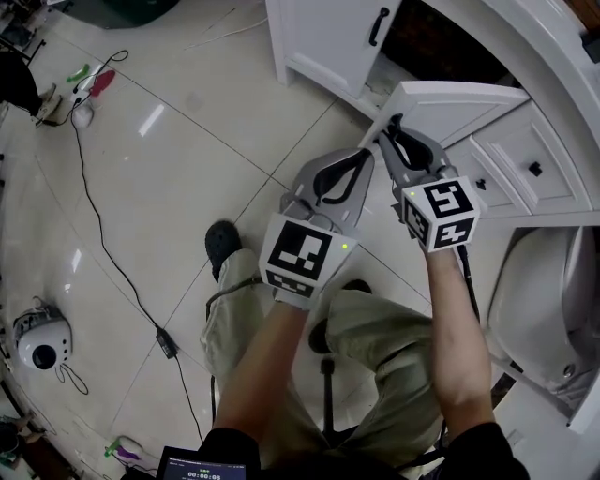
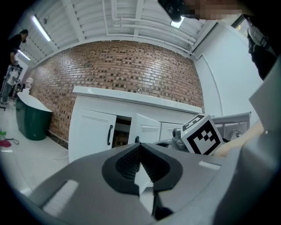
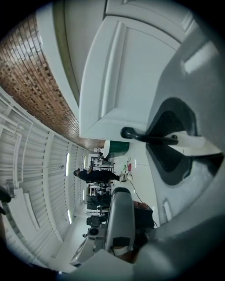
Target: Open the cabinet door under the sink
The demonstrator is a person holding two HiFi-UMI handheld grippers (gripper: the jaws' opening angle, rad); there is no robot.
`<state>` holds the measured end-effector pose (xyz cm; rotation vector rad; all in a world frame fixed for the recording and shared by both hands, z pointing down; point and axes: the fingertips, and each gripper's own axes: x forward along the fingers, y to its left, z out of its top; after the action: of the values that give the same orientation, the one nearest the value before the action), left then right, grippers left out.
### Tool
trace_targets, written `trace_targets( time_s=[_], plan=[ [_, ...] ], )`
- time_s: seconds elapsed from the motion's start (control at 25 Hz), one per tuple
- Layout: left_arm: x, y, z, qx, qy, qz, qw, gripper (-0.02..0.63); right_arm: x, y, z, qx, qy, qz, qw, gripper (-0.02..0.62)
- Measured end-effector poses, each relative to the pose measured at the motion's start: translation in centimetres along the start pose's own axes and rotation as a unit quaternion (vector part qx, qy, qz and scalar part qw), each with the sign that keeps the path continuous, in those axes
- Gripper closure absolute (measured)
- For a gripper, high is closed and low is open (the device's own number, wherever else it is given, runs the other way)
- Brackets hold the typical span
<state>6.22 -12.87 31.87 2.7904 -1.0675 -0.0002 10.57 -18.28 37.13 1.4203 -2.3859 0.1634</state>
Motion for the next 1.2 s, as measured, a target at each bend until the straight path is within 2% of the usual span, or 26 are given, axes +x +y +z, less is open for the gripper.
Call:
trace_targets(
  time_s=[0.64, 0.92, 1.12, 1.2],
  plan=[
    [-3.1, -8.7, -3.2, -0.004, 0.002, 0.007, 1.0000, 0.589, -11.2, 0.5, -4.6, -0.037, 0.014, 0.040, 0.998, 0.543],
    [-4.2, -11.5, -5.0, -0.021, 0.008, 0.009, 0.9997, 0.589, -15.2, -1.0, -6.4, -0.042, 0.027, 0.028, 0.998, 0.523],
    [-4.9, -13.0, -5.8, -0.022, 0.007, 0.014, 0.9996, 0.589, -16.6, -1.7, -7.0, -0.043, 0.033, -0.005, 0.999, 0.515],
    [-5.1, -13.5, -6.2, -0.025, 0.007, 0.014, 0.9996, 0.589, -16.9, -1.6, -7.3, -0.055, 0.042, -0.016, 0.998, 0.532]
  ],
)
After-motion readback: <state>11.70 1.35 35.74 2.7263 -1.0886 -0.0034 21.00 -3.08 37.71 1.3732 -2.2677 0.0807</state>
